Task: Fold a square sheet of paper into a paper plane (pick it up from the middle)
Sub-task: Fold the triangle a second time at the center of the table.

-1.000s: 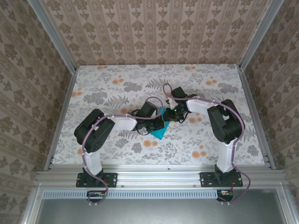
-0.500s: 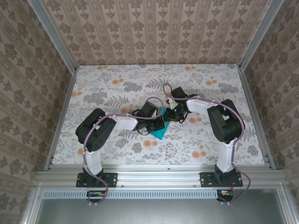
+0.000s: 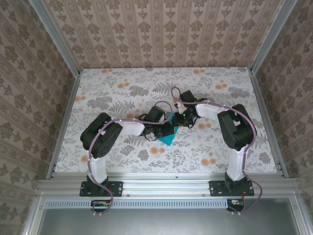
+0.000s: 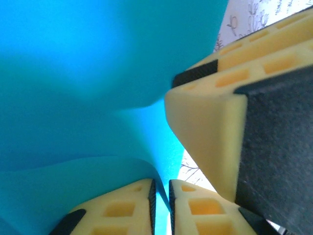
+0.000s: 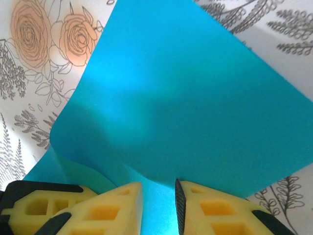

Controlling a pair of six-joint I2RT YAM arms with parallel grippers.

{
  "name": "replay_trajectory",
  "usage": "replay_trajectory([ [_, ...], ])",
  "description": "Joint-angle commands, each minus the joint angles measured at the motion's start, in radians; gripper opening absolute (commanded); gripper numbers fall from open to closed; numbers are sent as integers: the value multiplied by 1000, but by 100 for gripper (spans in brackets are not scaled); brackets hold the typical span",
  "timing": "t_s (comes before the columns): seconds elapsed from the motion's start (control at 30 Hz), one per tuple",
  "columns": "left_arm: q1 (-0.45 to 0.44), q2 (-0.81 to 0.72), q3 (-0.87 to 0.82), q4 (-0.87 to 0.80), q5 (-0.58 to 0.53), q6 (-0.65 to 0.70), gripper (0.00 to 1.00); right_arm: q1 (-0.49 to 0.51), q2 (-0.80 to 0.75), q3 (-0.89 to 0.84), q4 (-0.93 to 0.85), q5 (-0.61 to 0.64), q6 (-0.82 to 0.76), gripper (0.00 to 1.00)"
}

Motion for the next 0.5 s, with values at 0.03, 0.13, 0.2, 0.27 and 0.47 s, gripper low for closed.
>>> replay_trajectory([
  [0.03, 2, 36, 1, 3, -24, 31, 25, 14, 2, 13, -32, -14, -2, 27],
  [0.13, 2, 35, -8, 17, -25, 30, 31, 10, -14, 9, -29, -10, 4, 27],
  [0.2, 3, 33, -17, 33, -23, 25, 34, 3, -30, 0, -16, -14, 12, 27],
  [0.27, 2, 30, -25, 45, -23, 21, 37, -7, -41, -7, -9, -18, 18, 27],
  [0.47, 2, 27, -38, 75, -17, 16, 41, -56, -90, -48, 12, -37, 34, 28],
])
